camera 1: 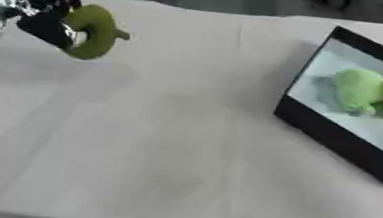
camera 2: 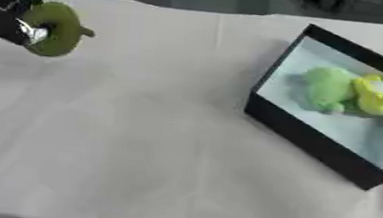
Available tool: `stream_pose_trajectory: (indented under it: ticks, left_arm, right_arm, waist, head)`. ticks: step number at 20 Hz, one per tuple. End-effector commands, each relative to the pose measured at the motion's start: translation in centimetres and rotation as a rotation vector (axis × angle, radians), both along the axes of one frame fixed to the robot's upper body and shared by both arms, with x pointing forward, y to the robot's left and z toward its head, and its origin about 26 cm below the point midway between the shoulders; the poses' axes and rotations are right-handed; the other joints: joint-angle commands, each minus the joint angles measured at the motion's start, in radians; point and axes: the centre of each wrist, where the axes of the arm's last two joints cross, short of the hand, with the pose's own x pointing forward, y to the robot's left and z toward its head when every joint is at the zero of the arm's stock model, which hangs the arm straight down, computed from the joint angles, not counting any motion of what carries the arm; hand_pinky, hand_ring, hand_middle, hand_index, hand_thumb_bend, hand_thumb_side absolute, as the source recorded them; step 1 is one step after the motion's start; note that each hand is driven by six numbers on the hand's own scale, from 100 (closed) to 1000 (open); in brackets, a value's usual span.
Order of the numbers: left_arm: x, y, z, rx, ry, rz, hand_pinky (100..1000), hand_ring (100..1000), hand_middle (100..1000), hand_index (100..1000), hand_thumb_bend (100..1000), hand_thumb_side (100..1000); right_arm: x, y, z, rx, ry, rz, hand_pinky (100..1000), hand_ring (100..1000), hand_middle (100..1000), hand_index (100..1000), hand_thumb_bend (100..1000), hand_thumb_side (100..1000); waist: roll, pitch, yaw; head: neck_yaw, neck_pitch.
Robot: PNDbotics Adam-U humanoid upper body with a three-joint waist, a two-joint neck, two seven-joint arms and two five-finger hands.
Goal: Pick up the objects with one hand, pass them to the other hand, and then place them into the box on the other side of the table.
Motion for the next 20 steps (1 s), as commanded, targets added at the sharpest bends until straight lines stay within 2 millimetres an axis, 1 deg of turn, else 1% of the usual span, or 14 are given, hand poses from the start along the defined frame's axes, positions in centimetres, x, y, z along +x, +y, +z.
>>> stream_pose_trajectory:
  ticks: [1, 5, 8, 12, 20]
  left_arm:
    - [-1.0, -0.3, 1.3, -0.050, -0.081, -0.026, 537, 419, 226, 491, 100, 100]
    - [-1.4, -1.5, 0.9, -0.080, -0.115, -0.058, 533, 417, 223, 490, 100, 100]
    - [-1.9, -2.6, 0.4, -0.082, -0.160, -0.074, 525, 414, 222, 492, 100, 100]
    - [-2.7, -4.1, -0.5, -0.076, -0.216, -0.114, 524, 414, 222, 494, 100, 100]
    - [-4.4, -6.6, -1.7, -0.051, -0.333, -0.181, 525, 417, 226, 499, 100, 100]
  right_arm:
    - [-1.2, 0.6, 2.0, -0.063, 0.007, -0.270, 847, 945, 862, 794, 158, 338]
    - [-1.8, 2.4, 3.3, -0.161, -0.034, -0.216, 856, 943, 867, 804, 191, 274]
    - [-2.0, 3.9, 3.8, -0.259, -0.034, -0.148, 870, 939, 871, 817, 244, 234]
    - [-2.1, 5.6, 4.1, -0.391, -0.004, -0.045, 878, 936, 875, 826, 276, 248]
    - [-2.5, 8.9, 4.5, -0.570, 0.039, 0.074, 875, 926, 885, 834, 279, 260]
  waist:
    - [-0.012, -0.032, 0.001]
    - [-0.015, -0.034, 0.002]
    - [-0.019, -0.035, 0.001]
    - [-0.024, -0.037, -0.002]
    - [-0.027, -0.037, -0.005]
  head:
    - [-0.003, -0.002]
    - [-0.010, -0.001]
    - [-0.015, -0.002]
    - [-0.018, 0.000]
    - [-0.032, 0.000]
